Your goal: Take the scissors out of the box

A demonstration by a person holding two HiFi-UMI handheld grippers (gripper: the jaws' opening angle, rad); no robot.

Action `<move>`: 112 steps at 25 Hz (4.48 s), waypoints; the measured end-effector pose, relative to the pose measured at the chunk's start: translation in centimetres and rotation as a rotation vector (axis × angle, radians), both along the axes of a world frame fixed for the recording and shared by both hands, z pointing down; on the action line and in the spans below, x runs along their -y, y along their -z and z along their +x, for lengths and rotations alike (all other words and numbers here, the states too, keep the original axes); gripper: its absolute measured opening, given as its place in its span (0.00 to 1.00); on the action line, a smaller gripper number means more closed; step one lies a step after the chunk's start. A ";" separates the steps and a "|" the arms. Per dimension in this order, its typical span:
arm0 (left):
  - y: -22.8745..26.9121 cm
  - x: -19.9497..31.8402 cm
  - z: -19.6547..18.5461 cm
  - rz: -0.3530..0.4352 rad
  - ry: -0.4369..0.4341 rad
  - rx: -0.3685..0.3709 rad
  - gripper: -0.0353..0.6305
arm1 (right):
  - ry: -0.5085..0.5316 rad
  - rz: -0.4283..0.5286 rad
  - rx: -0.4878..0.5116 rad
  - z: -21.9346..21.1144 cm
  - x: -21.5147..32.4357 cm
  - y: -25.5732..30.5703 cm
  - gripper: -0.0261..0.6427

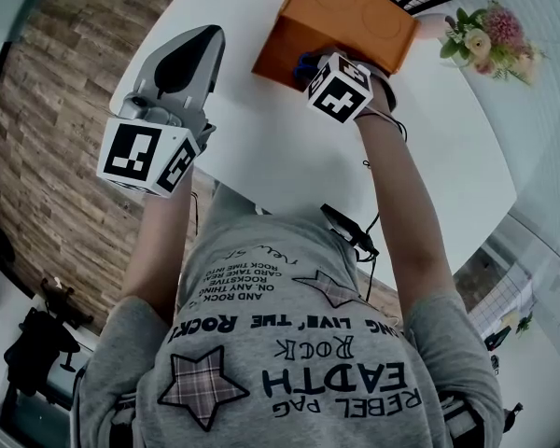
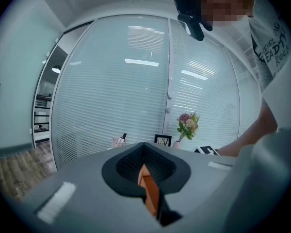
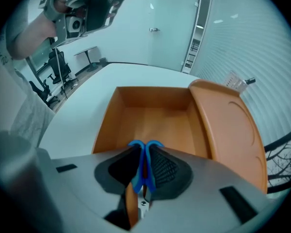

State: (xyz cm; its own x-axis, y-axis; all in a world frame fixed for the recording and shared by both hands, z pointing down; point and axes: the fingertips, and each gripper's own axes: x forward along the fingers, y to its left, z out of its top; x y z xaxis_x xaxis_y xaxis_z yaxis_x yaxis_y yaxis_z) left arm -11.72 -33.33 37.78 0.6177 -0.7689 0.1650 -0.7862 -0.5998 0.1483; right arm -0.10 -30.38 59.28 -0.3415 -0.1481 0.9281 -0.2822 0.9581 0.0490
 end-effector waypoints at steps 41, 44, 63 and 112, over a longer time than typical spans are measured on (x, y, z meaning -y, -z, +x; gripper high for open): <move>1.5 -1.6 -1.7 0.031 0.045 -0.007 0.07 | -0.130 0.210 0.179 -0.8 2.2 5.3 0.16; 1.9 -1.8 -1.7 0.036 0.044 -0.009 0.07 | -0.188 0.229 0.250 -1.0 2.4 6.7 0.16; 5.0 -3.2 -0.9 0.101 0.019 0.011 0.07 | -0.466 0.523 0.738 2.3 3.4 18.1 0.16; 12.0 -8.8 -0.1 0.235 -0.012 0.000 0.07 | -0.596 0.900 1.116 10.0 -9.2 38.8 0.15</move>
